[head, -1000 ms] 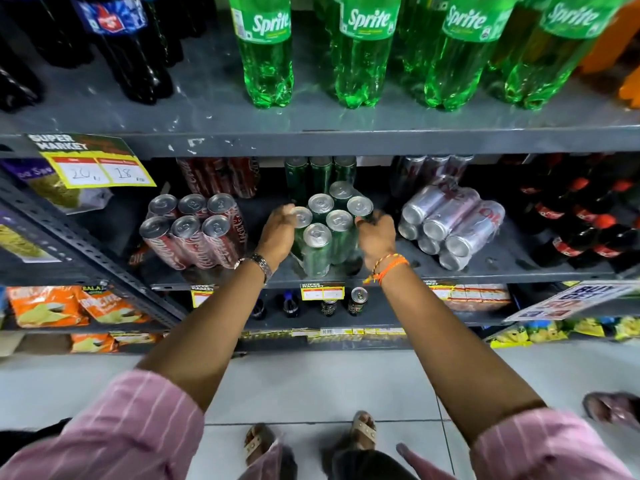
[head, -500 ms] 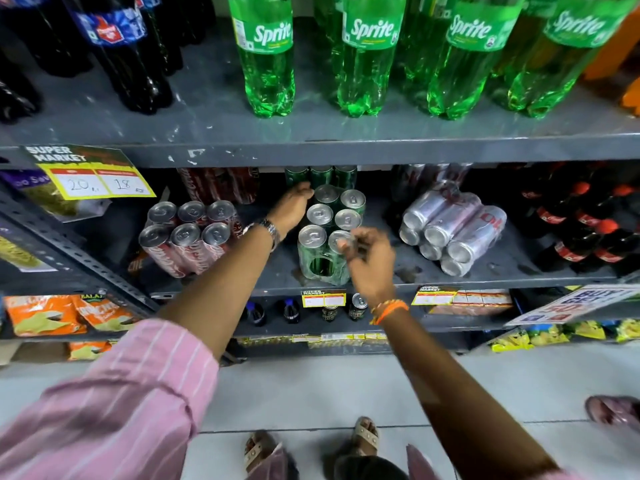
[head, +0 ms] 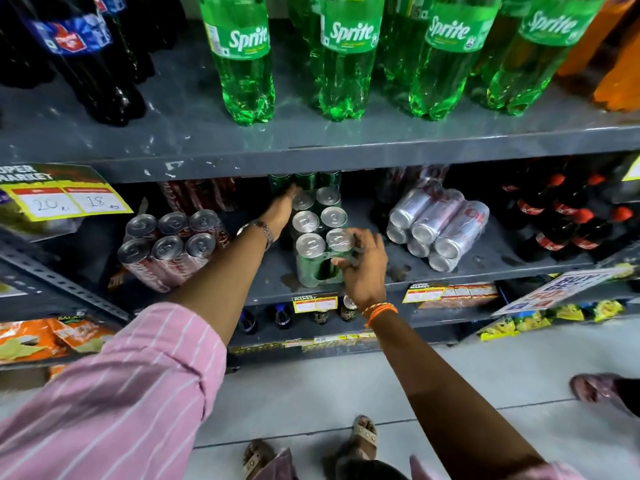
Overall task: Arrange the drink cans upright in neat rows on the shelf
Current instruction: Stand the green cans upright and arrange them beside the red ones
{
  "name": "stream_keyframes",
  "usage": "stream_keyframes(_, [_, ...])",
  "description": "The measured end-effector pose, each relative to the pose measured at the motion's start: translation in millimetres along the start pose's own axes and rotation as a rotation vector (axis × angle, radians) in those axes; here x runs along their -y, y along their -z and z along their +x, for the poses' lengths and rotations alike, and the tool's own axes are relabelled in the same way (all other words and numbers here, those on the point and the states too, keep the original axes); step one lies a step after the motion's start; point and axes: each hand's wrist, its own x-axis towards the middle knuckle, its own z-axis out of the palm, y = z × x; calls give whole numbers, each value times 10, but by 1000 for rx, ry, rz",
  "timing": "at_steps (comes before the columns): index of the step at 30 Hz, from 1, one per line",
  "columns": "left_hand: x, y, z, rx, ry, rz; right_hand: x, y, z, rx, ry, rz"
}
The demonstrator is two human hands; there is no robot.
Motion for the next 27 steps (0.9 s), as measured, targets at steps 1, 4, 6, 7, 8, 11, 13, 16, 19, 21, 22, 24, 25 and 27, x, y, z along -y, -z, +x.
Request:
stream_keyframes(1, [3,36,-82,-35,-8,-24,-44,18,49,-11,-2,-33])
stream_keyframes(4, [230,181,-210,-120,-101,-72,-89,79,232,-13,7,-30])
stream_keyframes(6, [578,299,-118,-156,-120,-72,-159,63,411,38,-17,27])
stream_keyframes(7, [714,342,-126,-173,-108,-65,-204,56,516,76,-10,24])
stream_keyframes(8, [783,357,-196,-185,-105,-54,-268,46,629,117,-1,17])
stream_keyframes(11, [646,268,-740,-210,-112,-95,-368,49,925,268,45,-16])
stream_keyframes(13, [638,179,-932,-214,-137,-162,-338,71,1056,361,90,-54])
stream_keyframes(16, [714,111,-1007,-232,-156,-233,-362,63,1206,452,140,-48])
stream_keyframes(19, [753,74,-1026,-248,-166,-280,-468,29,1291,505,159,-28])
stream_keyframes(21, [734,50,-1015,-267,-151,-315,-495,34,1315,529,151,-7])
stream_keyframes(22, [726,51,-998,-285,-145,-312,-495,40,1320,539,149,5])
stream_keyframes(24, [691,59,-991,-311,-139,-272,-464,62,1320,540,147,5])
stream_keyframes(25, [680,74,-994,-324,-142,-268,-442,77,1314,528,141,1])
stream_keyframes(27, [651,118,-1029,-357,-138,-263,-368,160,1279,453,135,-28])
